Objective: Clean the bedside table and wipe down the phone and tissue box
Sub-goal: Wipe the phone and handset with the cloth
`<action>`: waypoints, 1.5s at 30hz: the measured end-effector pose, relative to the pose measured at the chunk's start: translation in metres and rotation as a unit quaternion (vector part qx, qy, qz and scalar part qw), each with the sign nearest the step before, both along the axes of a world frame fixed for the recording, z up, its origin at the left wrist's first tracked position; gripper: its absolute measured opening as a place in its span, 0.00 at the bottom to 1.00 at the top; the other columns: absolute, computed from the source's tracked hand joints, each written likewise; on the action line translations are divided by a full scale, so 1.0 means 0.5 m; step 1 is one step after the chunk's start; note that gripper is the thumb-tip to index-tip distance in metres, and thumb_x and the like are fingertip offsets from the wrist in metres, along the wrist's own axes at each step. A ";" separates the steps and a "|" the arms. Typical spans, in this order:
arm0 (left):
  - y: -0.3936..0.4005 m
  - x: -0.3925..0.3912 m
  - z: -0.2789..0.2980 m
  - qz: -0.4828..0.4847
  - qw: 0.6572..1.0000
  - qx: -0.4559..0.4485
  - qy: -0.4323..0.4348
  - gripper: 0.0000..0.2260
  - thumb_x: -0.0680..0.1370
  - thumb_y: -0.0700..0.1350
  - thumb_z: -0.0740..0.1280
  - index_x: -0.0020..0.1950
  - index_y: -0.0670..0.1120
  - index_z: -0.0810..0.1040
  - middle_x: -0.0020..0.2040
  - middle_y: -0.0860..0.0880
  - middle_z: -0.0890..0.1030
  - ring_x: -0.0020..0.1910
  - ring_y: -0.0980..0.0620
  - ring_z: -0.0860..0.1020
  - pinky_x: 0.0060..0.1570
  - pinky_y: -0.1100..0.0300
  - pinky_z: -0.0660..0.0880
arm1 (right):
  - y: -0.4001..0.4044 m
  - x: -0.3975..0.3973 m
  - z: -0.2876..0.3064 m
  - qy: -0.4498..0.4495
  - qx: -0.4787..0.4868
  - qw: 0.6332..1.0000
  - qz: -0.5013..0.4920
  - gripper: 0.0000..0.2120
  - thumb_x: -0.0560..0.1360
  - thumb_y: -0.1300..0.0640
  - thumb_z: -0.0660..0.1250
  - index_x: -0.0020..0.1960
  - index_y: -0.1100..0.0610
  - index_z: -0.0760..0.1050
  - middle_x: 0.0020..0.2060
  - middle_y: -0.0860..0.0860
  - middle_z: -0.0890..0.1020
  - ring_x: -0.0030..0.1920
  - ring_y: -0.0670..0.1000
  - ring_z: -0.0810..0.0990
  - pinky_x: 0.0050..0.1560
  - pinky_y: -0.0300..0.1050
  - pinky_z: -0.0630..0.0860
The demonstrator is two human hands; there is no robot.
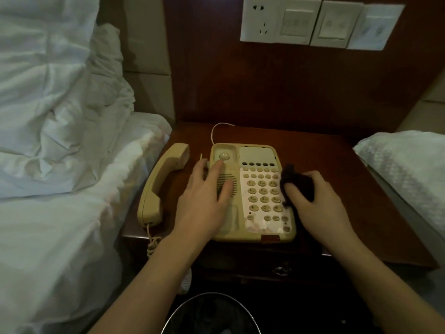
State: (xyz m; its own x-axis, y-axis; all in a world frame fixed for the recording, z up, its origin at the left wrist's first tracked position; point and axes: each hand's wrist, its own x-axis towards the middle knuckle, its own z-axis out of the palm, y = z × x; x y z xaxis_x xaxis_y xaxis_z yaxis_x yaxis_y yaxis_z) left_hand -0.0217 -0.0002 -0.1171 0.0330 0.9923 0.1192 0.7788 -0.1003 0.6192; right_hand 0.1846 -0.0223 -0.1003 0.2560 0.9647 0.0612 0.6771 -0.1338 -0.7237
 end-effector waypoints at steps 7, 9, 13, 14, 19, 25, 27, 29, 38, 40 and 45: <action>0.020 0.001 0.031 0.088 0.985 -0.104 -0.103 0.43 0.75 0.72 0.61 0.83 0.51 0.53 0.77 0.49 0.69 0.74 0.45 0.69 0.73 0.45 0.66 | -0.010 0.005 -0.016 0.265 0.010 0.964 -0.004 0.08 0.79 0.47 0.66 0.57 0.41 0.73 0.50 0.43 0.81 0.47 0.46 0.83 0.43 0.47 0.79; 0.032 0.003 0.037 0.098 0.982 -0.119 -0.106 0.42 0.72 0.75 0.62 0.79 0.53 0.63 0.71 0.51 0.76 0.70 0.47 0.74 0.71 0.44 0.69 | -0.005 0.011 -0.010 0.344 -0.010 0.939 -0.016 0.07 0.78 0.49 0.68 0.56 0.42 0.75 0.50 0.47 0.83 0.47 0.49 0.85 0.46 0.51 0.81; 0.049 -0.001 0.038 0.101 0.967 -0.151 -0.180 0.35 0.65 0.76 0.68 0.64 0.56 0.75 0.57 0.56 0.82 0.58 0.52 0.80 0.63 0.44 0.76 | -0.002 0.013 -0.002 0.438 -0.045 0.897 -0.025 0.10 0.77 0.49 0.68 0.58 0.47 0.78 0.48 0.51 0.86 0.46 0.54 0.87 0.50 0.58 0.81; 0.050 0.000 0.039 0.096 0.961 -0.159 -0.206 0.35 0.65 0.76 0.69 0.63 0.56 0.76 0.55 0.57 0.82 0.56 0.53 0.81 0.61 0.46 0.78 | -0.007 0.011 0.002 0.453 -0.046 0.890 -0.023 0.09 0.77 0.48 0.68 0.57 0.48 0.78 0.46 0.51 0.87 0.45 0.54 0.87 0.48 0.56 0.80; 0.043 0.018 0.052 0.083 0.937 -0.202 -0.272 0.36 0.65 0.76 0.68 0.65 0.55 0.72 0.56 0.56 0.80 0.54 0.55 0.80 0.49 0.56 0.77 | -0.032 0.004 0.045 0.448 0.044 0.893 0.012 0.14 0.70 0.46 0.68 0.55 0.46 0.80 0.45 0.49 0.86 0.46 0.50 0.86 0.46 0.51 0.78; 0.029 0.032 0.042 0.066 0.906 -0.201 -0.366 0.42 0.65 0.81 0.63 0.67 0.53 0.75 0.58 0.53 0.83 0.56 0.54 0.81 0.52 0.56 0.76 | -0.056 -0.019 0.076 0.435 0.098 0.892 0.071 0.18 0.67 0.44 0.67 0.57 0.42 0.79 0.48 0.44 0.85 0.49 0.45 0.85 0.48 0.45 0.76; 0.025 0.037 0.034 0.058 0.902 -0.178 -0.388 0.44 0.63 0.83 0.61 0.68 0.55 0.77 0.58 0.54 0.85 0.57 0.53 0.83 0.60 0.50 0.77 | -0.060 -0.031 0.077 0.445 0.101 0.886 0.080 0.21 0.66 0.42 0.68 0.59 0.42 0.78 0.50 0.45 0.85 0.51 0.46 0.84 0.51 0.46 0.76; 0.020 0.040 0.032 0.052 0.904 -0.161 -0.393 0.41 0.64 0.84 0.60 0.67 0.59 0.77 0.57 0.55 0.85 0.57 0.54 0.83 0.62 0.48 0.76 | -0.063 -0.039 0.079 0.458 0.106 0.879 0.079 0.21 0.66 0.43 0.68 0.59 0.43 0.78 0.51 0.44 0.85 0.52 0.45 0.84 0.52 0.46 0.76; -0.002 0.046 0.082 -0.045 0.917 -0.122 -0.378 0.30 0.74 0.76 0.58 0.70 0.63 0.75 0.60 0.60 0.83 0.57 0.62 0.82 0.62 0.55 0.75 | -0.055 -0.064 0.090 0.488 0.084 0.866 0.072 0.17 0.69 0.48 0.67 0.57 0.45 0.78 0.48 0.43 0.86 0.48 0.44 0.85 0.43 0.38 0.78; -0.003 0.045 0.093 -0.057 0.911 -0.124 -0.389 0.33 0.70 0.79 0.60 0.71 0.66 0.72 0.64 0.60 0.80 0.62 0.61 0.79 0.66 0.50 0.74 | -0.049 -0.071 0.094 0.493 0.084 0.863 0.074 0.18 0.69 0.49 0.68 0.58 0.46 0.78 0.48 0.45 0.86 0.49 0.45 0.85 0.42 0.38 0.79; -0.028 0.020 0.123 -0.069 0.890 -0.146 -0.425 0.37 0.66 0.78 0.67 0.72 0.66 0.70 0.65 0.61 0.79 0.63 0.60 0.79 0.64 0.55 0.74 | -0.032 -0.095 0.101 0.479 0.096 0.866 0.101 0.20 0.67 0.47 0.69 0.59 0.44 0.78 0.49 0.43 0.85 0.50 0.44 0.85 0.42 0.38 0.80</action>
State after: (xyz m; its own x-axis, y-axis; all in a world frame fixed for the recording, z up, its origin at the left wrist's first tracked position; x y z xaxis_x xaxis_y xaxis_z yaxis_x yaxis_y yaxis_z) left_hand -0.0118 -0.0140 -0.0554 0.1783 0.9785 -0.1034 0.0079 0.1036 0.9946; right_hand 0.1374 -0.0385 -0.0496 0.1049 0.9914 0.0786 -0.2521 0.1029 -0.9622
